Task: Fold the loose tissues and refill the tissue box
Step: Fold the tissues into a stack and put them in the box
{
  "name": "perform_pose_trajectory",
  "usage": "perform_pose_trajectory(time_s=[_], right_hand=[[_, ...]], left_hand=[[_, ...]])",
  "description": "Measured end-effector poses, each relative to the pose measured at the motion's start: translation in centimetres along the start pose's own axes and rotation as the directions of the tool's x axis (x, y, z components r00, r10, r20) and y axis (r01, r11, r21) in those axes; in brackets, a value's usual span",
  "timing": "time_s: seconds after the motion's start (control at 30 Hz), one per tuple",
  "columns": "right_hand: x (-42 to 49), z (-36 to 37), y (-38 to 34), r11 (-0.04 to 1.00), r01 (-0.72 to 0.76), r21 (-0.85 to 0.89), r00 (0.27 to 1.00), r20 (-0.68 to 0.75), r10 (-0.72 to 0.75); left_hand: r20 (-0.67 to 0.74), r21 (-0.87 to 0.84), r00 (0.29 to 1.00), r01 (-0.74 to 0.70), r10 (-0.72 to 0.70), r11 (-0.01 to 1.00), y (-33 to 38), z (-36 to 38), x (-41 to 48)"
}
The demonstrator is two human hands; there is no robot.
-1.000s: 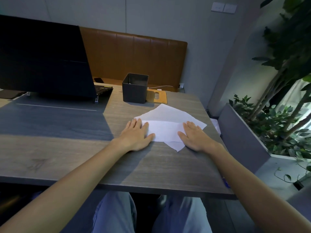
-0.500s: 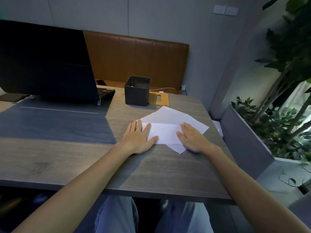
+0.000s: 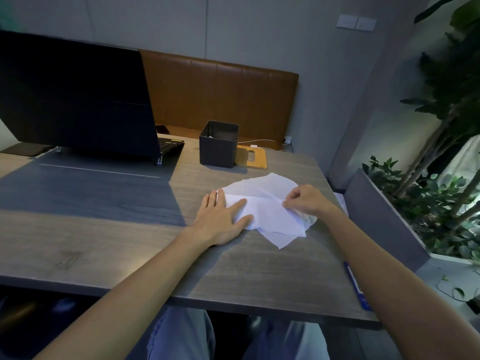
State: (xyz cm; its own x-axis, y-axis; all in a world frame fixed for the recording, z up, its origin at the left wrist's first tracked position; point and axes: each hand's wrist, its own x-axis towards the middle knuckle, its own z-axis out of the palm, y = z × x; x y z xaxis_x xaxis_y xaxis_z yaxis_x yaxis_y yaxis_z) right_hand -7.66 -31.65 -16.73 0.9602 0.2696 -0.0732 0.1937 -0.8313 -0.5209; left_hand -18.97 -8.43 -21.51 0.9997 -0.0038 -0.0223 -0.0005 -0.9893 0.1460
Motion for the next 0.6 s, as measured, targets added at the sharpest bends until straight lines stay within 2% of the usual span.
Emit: perform_pose_trajectory(time_s=[0.3, 0.53, 0.6], right_hand=[[-0.5, -1.6, 0.2, 0.993, 0.107, 0.042, 0.989, -0.103, -0.103], [-0.5, -3.3, -2.7, 0.981, 0.122, 0.153, 0.971, -0.224, -0.085], [-0.5, -3.5, -4.3, 0.974, 0.139, 0.178, 0.967, -0.234, -0.095]], left_hand=[[-0.03, 0.04, 0.999, -0.028, 0.029, 0.999, 0.5, -0.5, 0.0], [-0.063, 0.052, 0.993, -0.095, 0.098, 0.994, 3.3, -0.6, 1.2], [-0.112, 0.024, 0.986, -0.124, 0.126, 0.992, 3.6, -0.3, 1.2]])
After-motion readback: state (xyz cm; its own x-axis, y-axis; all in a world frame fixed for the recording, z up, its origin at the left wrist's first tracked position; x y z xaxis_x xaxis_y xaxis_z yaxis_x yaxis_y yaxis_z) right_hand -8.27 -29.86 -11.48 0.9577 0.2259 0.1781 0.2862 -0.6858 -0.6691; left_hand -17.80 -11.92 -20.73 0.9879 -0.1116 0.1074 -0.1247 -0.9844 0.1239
